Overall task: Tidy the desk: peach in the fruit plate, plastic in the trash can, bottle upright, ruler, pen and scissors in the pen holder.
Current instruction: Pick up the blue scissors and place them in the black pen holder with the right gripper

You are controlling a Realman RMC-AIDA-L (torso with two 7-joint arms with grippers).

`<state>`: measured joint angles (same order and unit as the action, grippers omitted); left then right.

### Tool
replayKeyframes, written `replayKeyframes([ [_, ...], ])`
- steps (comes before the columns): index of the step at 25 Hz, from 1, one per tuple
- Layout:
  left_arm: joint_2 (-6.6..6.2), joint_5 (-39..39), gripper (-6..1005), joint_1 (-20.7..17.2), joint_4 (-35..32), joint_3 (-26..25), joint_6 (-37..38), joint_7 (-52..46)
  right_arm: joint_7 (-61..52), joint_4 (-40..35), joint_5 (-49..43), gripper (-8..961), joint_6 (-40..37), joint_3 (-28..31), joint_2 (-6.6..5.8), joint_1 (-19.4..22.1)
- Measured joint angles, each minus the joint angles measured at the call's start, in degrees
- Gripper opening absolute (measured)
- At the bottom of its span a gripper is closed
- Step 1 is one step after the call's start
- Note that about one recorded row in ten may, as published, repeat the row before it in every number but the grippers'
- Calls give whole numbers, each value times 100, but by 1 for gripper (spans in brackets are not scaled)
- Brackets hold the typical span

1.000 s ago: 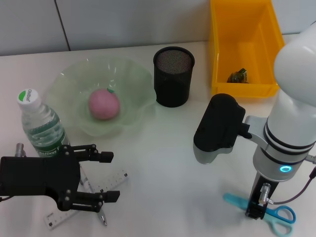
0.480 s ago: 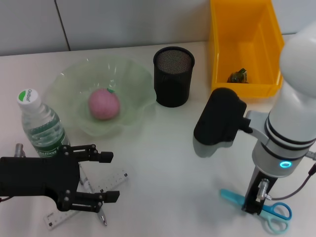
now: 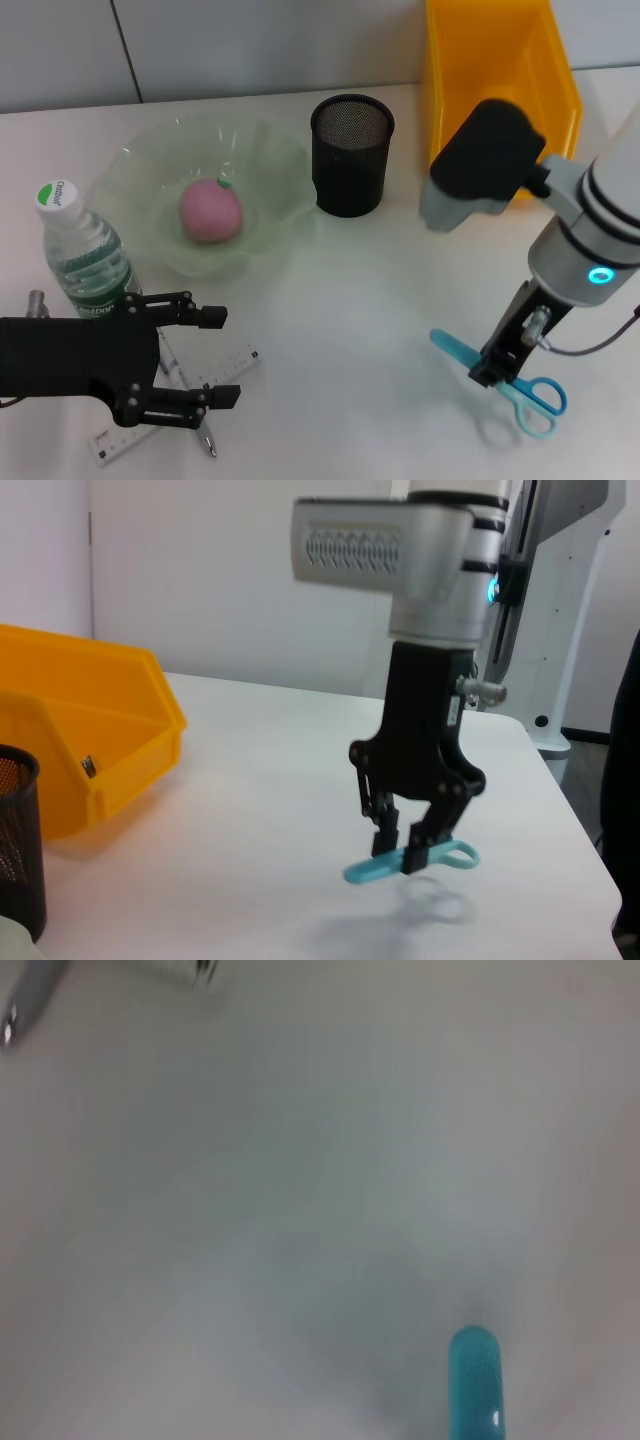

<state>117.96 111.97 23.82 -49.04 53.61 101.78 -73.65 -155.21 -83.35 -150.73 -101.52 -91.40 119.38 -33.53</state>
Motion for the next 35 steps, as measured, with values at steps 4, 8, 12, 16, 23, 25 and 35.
replayKeyframes([
  [4,-2,-3,829,4,0,-1,1,0,196,-177,249,210,4,620,-3,109],
  [8,0,-8,829,13,0,-33,8,0,354,-271,480,210,39,1004,-9,165],
  [12,8,-11,829,20,2,-59,34,1,633,-400,835,210,128,1509,-11,223],
  [16,15,-19,829,22,1,-83,57,0,934,-446,1176,210,213,2014,-19,234],
  [23,21,-27,829,26,22,-199,96,0,1533,-448,1678,210,392,2836,-29,131],
  [25,24,-29,829,26,30,-210,96,0,1704,-442,1767,210,479,3058,-36,76],
  [35,42,-283,829,-9,58,-211,104,-20,2783,-480,1779,210,1160,3393,-39,-133],
])
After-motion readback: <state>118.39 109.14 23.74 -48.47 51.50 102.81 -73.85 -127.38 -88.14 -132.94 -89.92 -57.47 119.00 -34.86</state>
